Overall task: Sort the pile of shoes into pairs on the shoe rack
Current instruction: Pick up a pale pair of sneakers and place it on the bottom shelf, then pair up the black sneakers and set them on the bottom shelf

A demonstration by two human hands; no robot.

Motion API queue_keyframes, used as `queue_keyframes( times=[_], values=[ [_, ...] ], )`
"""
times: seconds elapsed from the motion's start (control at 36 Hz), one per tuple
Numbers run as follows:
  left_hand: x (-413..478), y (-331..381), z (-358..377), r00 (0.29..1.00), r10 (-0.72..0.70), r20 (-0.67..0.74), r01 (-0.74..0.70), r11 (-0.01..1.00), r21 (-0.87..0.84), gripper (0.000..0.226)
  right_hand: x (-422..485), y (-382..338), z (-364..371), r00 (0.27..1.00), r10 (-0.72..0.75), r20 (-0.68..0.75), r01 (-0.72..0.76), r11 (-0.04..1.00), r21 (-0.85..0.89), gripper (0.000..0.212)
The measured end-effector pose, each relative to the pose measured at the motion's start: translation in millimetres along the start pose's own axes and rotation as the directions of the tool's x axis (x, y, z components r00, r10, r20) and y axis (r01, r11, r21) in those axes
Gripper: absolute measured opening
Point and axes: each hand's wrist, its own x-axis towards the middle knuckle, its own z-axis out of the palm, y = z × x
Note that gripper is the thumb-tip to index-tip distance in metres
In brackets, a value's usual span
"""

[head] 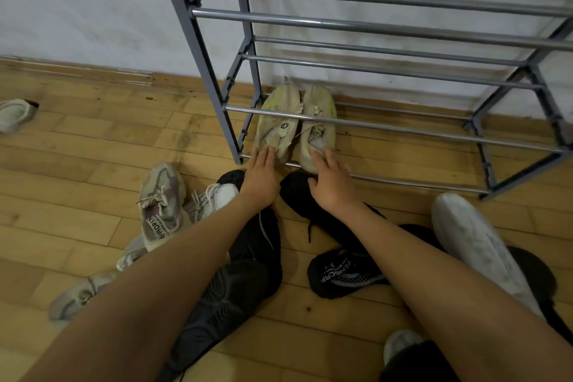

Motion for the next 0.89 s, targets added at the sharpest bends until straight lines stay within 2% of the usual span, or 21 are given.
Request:
queue_keyframes(
  times=[0.08,0.31,0.47,0.56,0.67,0.78,0.89],
  values=[
    [-10.3,8.5,-5.5,0.996,-0.059,-0.066,0.049,0.987,-0.150,0.061,-12.7,-3.8,-16.3,1.000,-0.018,-0.008,0.018,1.000,0.008,0.059],
    [-69.3,46.6,12.1,0.990,0.139,0.014,-0.139,0.987,0.078,0.054,-82.3,25.7,-50.0,1.000,-0.009,0.027,0.013,0.991,-0.135,0.049],
    [-116.9,80.8,40.3,0.954,0.269,0.133,-0.277,0.960,0.047,0.051,-156.4,66.1,-72.9,0.989,0.036,0.146,0.001,0.970,-0.243,0.051],
    [-132.1,98.5,51.6,0.936,0.269,0.226,-0.283,0.958,0.034,0.057,-191.4,91.3,-72.7,0.990,0.049,0.131,-0.004,0.946,-0.325,0.053],
    [-147.4,123.6,64.2,0.915,0.293,0.277,-0.304,0.953,-0.006,0.059,-222.0,122.9,-74.9,0.967,0.239,0.091,-0.195,0.918,-0.345,0.064],
    [-157.0,144.9,83.1,0.909,0.265,0.320,-0.266,0.963,-0.043,0.059,-238.0,154.2,-71.1,0.916,0.398,-0.044,-0.396,0.884,-0.250,0.069],
    [-160.7,152.5,100.1,0.887,0.212,0.410,-0.237,0.971,0.012,0.056,-250.7,173.8,-65.9,0.874,0.471,-0.121,-0.481,0.874,-0.069,0.059]
  ],
)
